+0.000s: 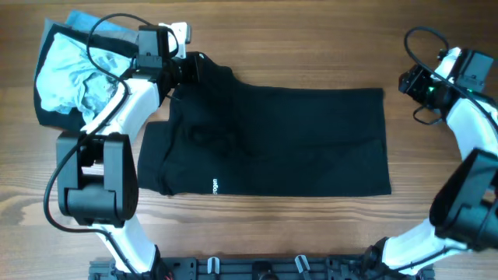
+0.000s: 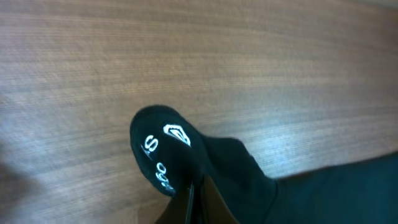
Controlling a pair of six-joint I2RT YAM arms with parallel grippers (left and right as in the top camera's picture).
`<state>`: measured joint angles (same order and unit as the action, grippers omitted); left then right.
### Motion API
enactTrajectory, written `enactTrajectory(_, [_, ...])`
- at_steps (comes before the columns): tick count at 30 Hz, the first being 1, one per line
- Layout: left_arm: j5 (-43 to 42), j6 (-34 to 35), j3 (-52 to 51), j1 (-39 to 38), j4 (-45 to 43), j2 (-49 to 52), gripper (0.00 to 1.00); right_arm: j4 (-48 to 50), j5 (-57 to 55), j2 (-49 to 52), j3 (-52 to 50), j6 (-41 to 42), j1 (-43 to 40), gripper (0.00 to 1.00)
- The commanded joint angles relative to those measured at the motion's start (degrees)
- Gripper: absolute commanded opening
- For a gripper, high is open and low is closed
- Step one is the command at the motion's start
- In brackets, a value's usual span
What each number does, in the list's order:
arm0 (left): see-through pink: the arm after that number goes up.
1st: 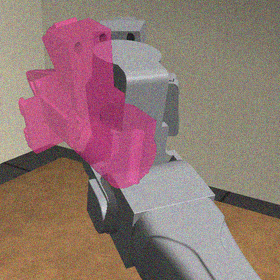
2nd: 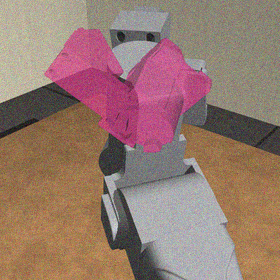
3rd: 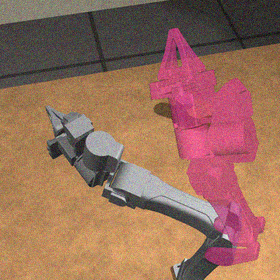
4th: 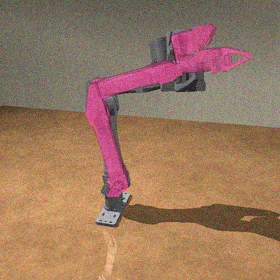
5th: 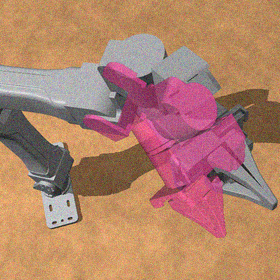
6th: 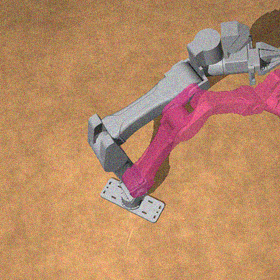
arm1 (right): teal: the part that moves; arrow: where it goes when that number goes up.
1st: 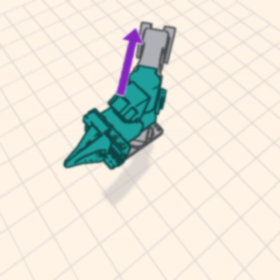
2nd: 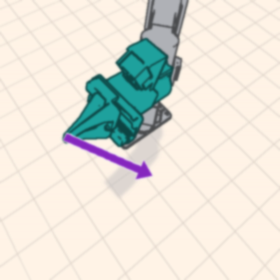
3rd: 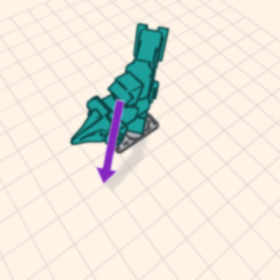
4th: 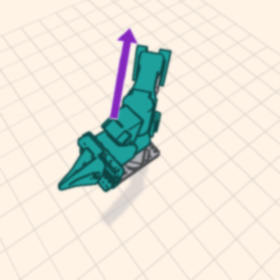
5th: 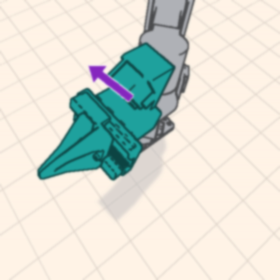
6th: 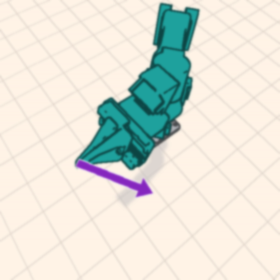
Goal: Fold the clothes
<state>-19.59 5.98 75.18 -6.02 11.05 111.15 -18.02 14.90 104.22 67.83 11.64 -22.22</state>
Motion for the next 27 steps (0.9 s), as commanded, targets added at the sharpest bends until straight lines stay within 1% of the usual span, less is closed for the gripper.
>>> enactTrajectory(1, [-0.1, 0.5, 0.4, -1.0, 1.6, -1.6, 0.04, 2.5, 1.1, 6.4, -0.5, -2.8, 1.3, 0.70])
enactTrajectory(3, [-0.1, 0.5, 0.4, -1.0, 1.9, -2.1, 0.04, 3.8, 3.2, 8.9, -0.5, -4.6, 2.2, 0.70])
enactTrajectory(7, [-0.1, 0.5, 0.4, -1.0, 2.5, -2.3, 0.04, 6.2, 3.1, 12.5, -0.5, -5.7, 4.8, 0.69])
enactTrajectory(8, [-0.1, 0.5, 0.4, -1.0, 2.8, -2.3, 0.04, 6.6, 3.1, 12.7, -0.5, -5.9, 5.3, 0.68])
enactTrajectory(9, [-0.1, 0.5, 0.4, -1.0, 3.2, -2.3, 0.04, 7.4, 2.7, 13.2, -0.5, -5.8, 6.2, 0.65])
enactTrajectory(15, [-0.1, 0.5, 0.4, -1.0, 3.9, -2.3, 0.04, 8.2, -0.8, 14.6, -0.5, -5.2, 8.8, 0.63])
enactTrajectory(16, [-0.1, 0.5, 0.4, -1.0, 4.0, -2.3, 0.04, 8.2, -1.0, 14.8, -0.5, -5.3, 9.0, 0.61])
enactTrajectory(18, [-0.1, 0.5, 0.4, -1.0, 4.2, -2.4, 0.04, 8.2, -1.5, 14.9, -0.5, -5.3, 9.5, 0.48])
enactTrajectory(20, [-0.1, 0.5, 0.4, -1.0, 4.2, -2.5, 0.04, 8.3, -2.5, 14.8, -0.2, -5.2, 9.5, 0.30])
enactTrajectory(21, [-0.1, 0.5, 0.4, -1.0, 4.3, -2.5, 0.04, 7.8, -2.9, 14.7, 0.3, -5.0, 9.4, 0.22])
enactTrajectory(23, [-0.1, 0.5, 0.4, -1.0, 4.3, -2.8, 0.04, 6.2, -3.1, 14.0, 1.4, -3.7, 9.0, 0.15])
enactTrajectory(25, [0.2, 0.5, 0.4, -0.9, 4.3, -3.2, 0.04, 4.4, -3.1, 12.6, 2.2, -3.7, 8.7, 0.04])
enactTrajectory(27, [2.1, 0.5, 0.4, -0.8, 4.3, -4.2, 0.04, 2.8, -2.9, 9.8, 2.4, -3.5, 8.2, 0.04])
